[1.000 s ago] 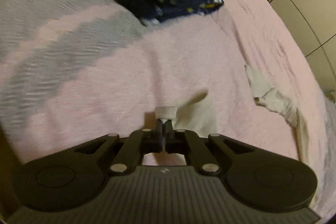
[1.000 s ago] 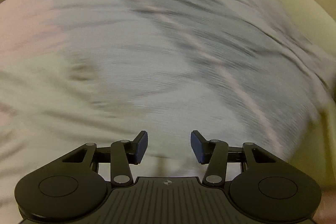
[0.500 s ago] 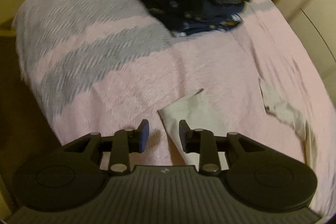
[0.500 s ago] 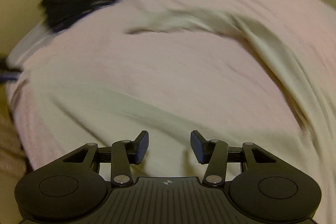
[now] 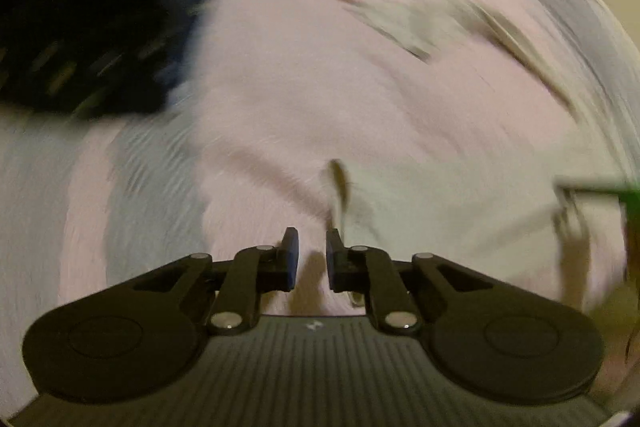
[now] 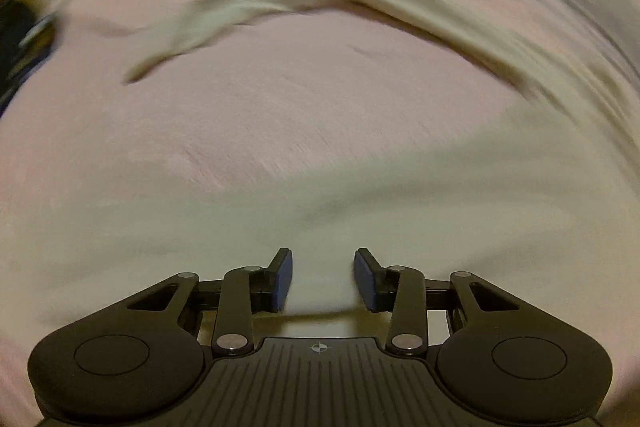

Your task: Fold clothes

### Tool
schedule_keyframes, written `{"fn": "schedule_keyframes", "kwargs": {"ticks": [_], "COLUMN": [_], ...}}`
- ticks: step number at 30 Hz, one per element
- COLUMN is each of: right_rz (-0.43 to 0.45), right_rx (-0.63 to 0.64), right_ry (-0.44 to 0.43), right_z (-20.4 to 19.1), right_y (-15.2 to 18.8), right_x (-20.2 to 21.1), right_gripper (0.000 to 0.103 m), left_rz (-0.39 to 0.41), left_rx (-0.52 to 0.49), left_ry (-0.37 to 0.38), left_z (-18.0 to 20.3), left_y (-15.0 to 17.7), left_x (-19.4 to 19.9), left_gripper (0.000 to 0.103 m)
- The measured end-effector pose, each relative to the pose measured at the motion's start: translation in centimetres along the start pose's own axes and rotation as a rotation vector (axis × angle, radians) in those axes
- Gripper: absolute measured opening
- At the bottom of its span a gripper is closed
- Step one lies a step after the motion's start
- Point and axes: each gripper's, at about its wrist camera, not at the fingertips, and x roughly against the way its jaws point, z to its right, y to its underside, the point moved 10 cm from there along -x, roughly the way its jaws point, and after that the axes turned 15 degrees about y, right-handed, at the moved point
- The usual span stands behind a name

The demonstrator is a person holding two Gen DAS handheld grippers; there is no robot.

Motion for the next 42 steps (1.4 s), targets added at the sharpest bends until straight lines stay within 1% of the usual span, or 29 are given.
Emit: {"fn": "schedule_keyframes", "kwargs": {"ticks": [2,4,6,9,11,13,16,18,21,22,25,27,30,32,33,35,36,38,39,41,42], "right_rz": [-0.018,-0.035,-0.060,-0.096,-0.079,-0.042,-0.011,-0.010,-0.014,-0.016,-0.031,-0.039,-0.027,-0.004,0.008,0.024,0.030,0.047,0.061,0.108,0.137], "right_rx": [-0.122,-0.191,-0.245,-0.318,-0.322,-0.301,-0.307,-0.339,-0.410,-0.446,-0.552,-0.609,-0.615,-0.606,-0.602,-0.589,-0.583,-0.576,-0.574,-0.569,-0.561], "right_ry": [0.042,0.079,0.101,0.100,0.103,0.118,0.125,0.121,0.148,0.157,0.192,0.194,0.201,0.208,0.211,0.216,0.221,0.232,0.236,0.232,0.217], "right_z": [0.4,0.4,0.0,-1.1,-2.1,-3.3,-5.5,-6.8,-8.6,-9.1,-11.5,-13.6,-16.3,-17.6,-18.1,-18.9,-19.3,-19.9,-20.2,-20.9,-21.5], "right_y": [2.3,4.7,7.1,10.6,12.3,14.0,16.2,17.1,18.0,18.2,19.0,19.3,18.9,18.4,18.1,17.7,17.5,17.0,16.6,15.7,15.1], "right_x": [1.6,3.1,4.5,6.4,7.4,8.3,9.8,10.6,11.9,12.3,13.1,13.7,14.6,15.1,15.2,15.1,15.0,15.1,15.2,15.8,16.1], "right_gripper": [0.039,0.039,0.039,0.039,0.040,0.039,0.040,0.040,0.040,0.040,0.040,0.040,0.040,0.040,0.040,0.040,0.040,0.040,0.040,0.039,0.039], "left_rz": [-0.110,-0.184,-0.225,-0.283,-0.321,-0.349,-0.399,-0.417,-0.445,-0.445,-0.412,-0.359,-0.306,-0.255,-0.233,-0.209,-0.197,-0.168,-0.155,-0.133,-0.134], "left_rx": [-0.234,-0.460,-0.678,-1.006,-1.224,-1.442,-1.731,-1.903,-2.095,-2.156,-2.320,-2.375,-2.421,-2.462,-2.467,-2.438,-2.387,-2.211,-2.100,-1.808,-1.676], "left_ry": [0.006,0.010,0.013,0.019,0.022,0.015,-0.038,-0.042,-0.009,0.000,0.018,0.033,0.067,0.086,0.104,0.154,0.172,0.189,0.199,0.222,0.235], "left_z": [0.6,1.6,2.5,4.0,5.0,5.4,5.2,5.1,4.2,3.7,2.0,1.3,0.7,0.4,0.3,0.4,0.5,1.1,1.4,1.7,1.5], "left_y": [-0.8,-1.4,-1.3,-1.2,-1.1,-0.1,1.7,2.7,4.2,4.6,5.6,5.4,5.4,5.6,5.7,5.6,5.2,3.6,2.4,-0.9,-2.4], "left_x": [-1.2,-2.0,-2.3,-2.9,-3.2,-3.5,-4.0,-4.3,-4.7,-4.8,-5.1,-4.8,-4.8,-4.9,-5.0,-5.0,-4.8,-4.0,-3.5,-2.5,-2.2], "left_gripper": [0.011,0.011,0.012,0.013,0.014,0.016,0.017,0.022,0.023,0.023,0.022,0.022,0.022,0.022,0.015,0.003,0.003,0.003,0.003,0.002,0.002]}}
